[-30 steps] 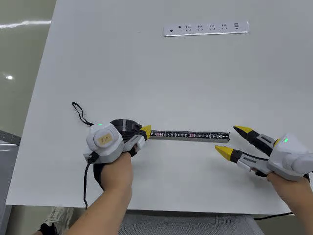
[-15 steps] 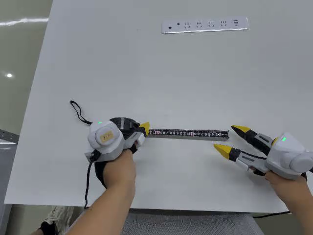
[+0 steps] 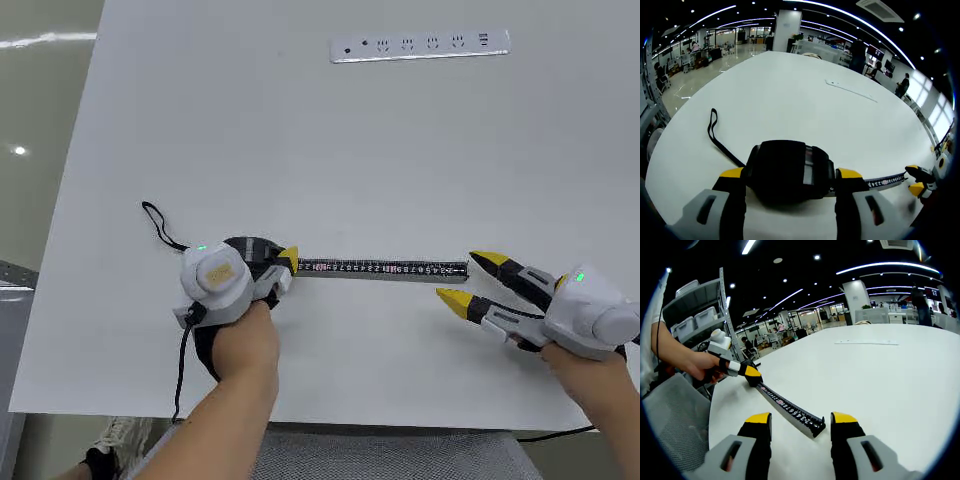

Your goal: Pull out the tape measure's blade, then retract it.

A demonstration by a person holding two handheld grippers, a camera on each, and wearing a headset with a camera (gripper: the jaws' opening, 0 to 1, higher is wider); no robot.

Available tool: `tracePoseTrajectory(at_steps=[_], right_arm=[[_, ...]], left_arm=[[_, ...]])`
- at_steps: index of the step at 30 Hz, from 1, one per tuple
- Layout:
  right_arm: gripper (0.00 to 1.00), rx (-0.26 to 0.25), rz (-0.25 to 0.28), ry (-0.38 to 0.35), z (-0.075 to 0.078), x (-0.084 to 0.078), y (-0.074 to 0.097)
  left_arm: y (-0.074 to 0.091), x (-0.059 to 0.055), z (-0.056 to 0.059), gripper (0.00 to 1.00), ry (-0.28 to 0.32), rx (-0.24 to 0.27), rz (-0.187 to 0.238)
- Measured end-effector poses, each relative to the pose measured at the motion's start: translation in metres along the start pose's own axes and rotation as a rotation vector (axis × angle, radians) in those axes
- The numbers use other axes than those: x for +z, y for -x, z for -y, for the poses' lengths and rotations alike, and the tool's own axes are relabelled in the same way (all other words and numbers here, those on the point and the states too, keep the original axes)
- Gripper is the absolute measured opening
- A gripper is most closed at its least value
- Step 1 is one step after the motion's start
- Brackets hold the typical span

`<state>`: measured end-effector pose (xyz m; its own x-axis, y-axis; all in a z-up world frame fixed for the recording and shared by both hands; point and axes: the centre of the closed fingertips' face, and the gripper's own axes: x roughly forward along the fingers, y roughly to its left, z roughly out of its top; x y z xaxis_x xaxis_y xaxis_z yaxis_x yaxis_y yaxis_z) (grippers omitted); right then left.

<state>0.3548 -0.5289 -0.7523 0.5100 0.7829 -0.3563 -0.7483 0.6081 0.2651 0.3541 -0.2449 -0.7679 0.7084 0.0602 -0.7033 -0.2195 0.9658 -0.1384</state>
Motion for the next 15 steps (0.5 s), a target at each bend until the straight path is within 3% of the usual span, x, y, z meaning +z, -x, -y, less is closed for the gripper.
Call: tracePoseTrajectory(at_steps=[15], right_arm=[[0.46,0.001,-0.002,0.004,-0.0043,0.0028,-0.0001]], left_arm=[[-0.0015,-0.0018,-0.0014,0.68,0.002,0.011,-0.009]])
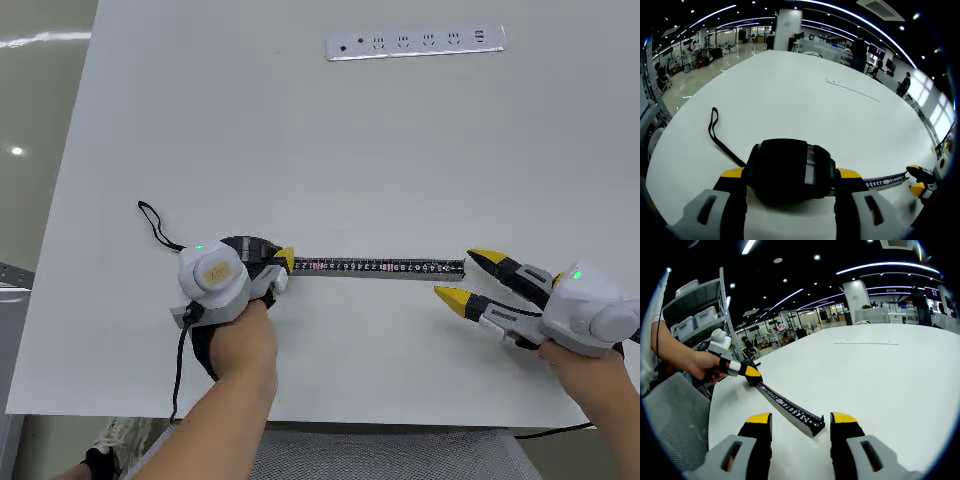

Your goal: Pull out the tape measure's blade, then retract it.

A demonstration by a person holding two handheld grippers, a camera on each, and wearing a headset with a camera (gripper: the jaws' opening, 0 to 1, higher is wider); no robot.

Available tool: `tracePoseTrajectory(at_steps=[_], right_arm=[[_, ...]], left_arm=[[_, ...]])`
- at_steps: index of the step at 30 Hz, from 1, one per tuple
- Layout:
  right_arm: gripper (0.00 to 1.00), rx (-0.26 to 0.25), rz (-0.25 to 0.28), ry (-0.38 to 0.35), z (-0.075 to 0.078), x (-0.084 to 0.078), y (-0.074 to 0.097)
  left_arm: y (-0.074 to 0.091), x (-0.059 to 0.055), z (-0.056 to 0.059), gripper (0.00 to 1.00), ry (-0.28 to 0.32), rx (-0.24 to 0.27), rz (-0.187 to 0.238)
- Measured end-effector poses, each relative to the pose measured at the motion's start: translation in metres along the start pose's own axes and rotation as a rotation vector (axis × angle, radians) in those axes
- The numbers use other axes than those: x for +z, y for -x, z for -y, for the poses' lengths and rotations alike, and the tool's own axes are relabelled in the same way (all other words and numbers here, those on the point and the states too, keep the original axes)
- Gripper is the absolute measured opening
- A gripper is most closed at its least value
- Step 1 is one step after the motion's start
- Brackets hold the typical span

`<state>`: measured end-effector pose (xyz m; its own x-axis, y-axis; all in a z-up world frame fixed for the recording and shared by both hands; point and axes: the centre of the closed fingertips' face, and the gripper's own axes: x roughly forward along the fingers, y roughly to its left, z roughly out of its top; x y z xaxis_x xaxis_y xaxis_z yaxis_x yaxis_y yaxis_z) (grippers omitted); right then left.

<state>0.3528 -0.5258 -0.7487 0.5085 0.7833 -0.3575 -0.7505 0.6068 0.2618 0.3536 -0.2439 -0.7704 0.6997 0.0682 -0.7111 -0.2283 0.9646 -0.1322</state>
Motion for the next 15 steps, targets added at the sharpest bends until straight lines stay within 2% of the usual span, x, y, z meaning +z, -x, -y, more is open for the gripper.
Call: tracePoseTrajectory(at_steps=[8,15], right_arm=[[0.45,0.004,-0.009,0.006,-0.0003,0.0008,0.0004],[0.41,0.057,-0.03,0.044,0.0015,-0.0042,-0.0005]], left_arm=[[-0.0005,0.0005,-0.0002,0.68,0.0,0.001,0.0],[0.0001,0.0005,-0.0003,0.68,0.0,0.0,0.0]])
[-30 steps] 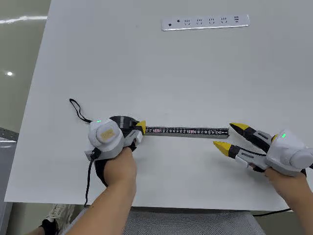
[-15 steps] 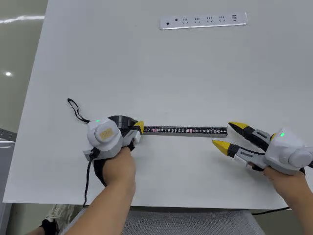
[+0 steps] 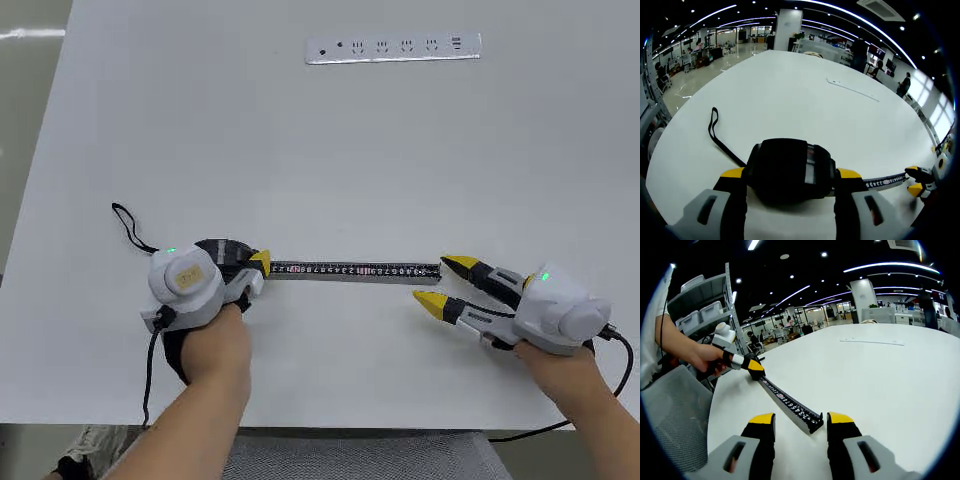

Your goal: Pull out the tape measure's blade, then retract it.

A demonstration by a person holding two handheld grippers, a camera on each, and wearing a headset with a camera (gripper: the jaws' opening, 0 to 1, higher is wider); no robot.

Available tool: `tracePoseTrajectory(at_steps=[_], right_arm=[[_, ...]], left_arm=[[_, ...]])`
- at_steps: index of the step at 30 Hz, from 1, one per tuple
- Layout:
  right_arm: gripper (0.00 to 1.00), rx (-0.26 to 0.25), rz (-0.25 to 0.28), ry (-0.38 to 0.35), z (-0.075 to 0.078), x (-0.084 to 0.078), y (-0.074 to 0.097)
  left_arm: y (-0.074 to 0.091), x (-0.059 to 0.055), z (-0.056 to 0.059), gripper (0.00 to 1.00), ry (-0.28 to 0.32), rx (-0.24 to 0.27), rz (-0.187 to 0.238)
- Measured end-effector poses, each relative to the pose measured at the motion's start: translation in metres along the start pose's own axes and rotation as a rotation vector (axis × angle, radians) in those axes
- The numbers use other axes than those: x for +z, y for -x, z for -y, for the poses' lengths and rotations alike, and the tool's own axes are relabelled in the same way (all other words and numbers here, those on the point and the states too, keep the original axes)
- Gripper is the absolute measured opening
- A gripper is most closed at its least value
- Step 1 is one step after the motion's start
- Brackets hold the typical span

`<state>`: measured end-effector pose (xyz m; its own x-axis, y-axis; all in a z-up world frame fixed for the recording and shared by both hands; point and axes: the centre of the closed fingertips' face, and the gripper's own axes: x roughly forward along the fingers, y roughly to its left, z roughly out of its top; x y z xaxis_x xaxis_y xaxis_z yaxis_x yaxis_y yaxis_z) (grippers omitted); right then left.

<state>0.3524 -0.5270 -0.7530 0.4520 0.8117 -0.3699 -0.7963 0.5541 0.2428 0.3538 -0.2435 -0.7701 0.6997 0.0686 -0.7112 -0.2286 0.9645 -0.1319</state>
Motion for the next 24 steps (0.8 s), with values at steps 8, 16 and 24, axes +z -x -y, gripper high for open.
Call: tracePoseTrajectory(at_steps=[8,16,24], right_arm=[[0.35,0.061,-0.005,0.041,0.004,-0.002,0.001],[0.33,0.127,-0.055,0.137,0.002,-0.011,-0.004],[0.26,0.147,-0.056,0.135,0.012,-0.013,-0.005]], left_arm=[[0.003,-0.001,0.001,0.68,0.003,-0.001,-0.003],[0.006,-0.001,0.003,0.68,0.003,-0.002,0.0],[0.005,-0.001,0.002,0.68,0.004,0.0,-0.002]])
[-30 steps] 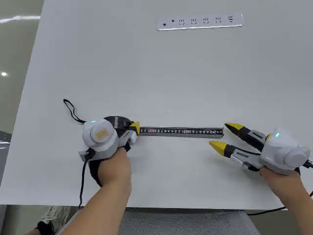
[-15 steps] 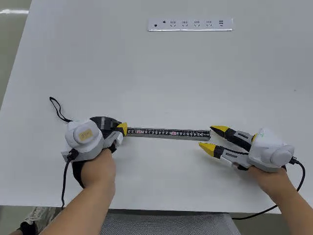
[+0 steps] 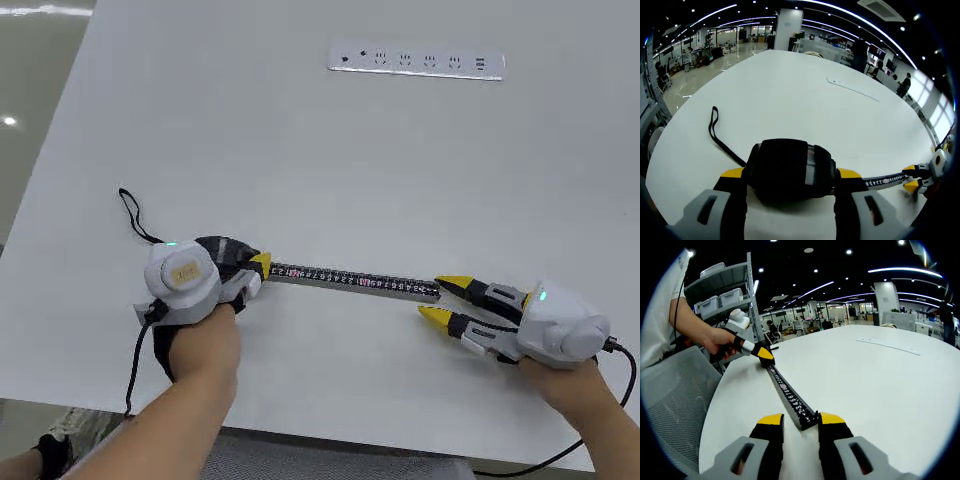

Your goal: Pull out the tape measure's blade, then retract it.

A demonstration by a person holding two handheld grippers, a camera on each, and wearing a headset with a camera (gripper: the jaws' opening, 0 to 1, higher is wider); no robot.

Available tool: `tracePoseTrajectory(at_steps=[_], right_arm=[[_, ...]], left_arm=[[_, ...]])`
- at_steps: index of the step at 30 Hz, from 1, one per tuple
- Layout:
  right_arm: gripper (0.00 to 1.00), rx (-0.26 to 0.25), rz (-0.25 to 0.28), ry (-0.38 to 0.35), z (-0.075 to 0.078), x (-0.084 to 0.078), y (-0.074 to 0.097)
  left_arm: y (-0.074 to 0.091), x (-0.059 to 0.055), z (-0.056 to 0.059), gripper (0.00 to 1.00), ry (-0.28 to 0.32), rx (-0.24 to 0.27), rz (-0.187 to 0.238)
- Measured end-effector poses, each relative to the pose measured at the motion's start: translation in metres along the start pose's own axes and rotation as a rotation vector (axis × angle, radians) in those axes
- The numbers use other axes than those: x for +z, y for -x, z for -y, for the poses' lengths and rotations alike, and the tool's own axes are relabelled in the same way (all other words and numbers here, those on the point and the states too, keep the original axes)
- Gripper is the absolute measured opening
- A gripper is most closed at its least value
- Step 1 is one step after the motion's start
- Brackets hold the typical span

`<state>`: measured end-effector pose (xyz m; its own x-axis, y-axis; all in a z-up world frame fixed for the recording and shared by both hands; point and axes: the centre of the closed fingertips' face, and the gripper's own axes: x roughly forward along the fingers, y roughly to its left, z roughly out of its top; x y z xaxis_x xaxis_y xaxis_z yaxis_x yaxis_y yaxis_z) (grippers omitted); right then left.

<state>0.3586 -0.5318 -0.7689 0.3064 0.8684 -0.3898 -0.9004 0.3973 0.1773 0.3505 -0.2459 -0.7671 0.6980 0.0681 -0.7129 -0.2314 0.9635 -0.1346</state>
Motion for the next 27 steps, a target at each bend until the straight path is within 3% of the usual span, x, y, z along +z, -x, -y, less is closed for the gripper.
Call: tracePoseTrajectory(at_steps=[13,27], right_arm=[[0.16,0.05,-0.006,0.02,0.0034,0.0002,0.0001],[0.16,0.047,0.011,0.02,0.0029,-0.0008,0.0002]], left_arm=[[-0.0027,0.0004,-0.0014,0.68,0.002,0.001,0.005],[-0.0037,-0.0007,-0.0015,0.68,0.003,0.003,0.007]])
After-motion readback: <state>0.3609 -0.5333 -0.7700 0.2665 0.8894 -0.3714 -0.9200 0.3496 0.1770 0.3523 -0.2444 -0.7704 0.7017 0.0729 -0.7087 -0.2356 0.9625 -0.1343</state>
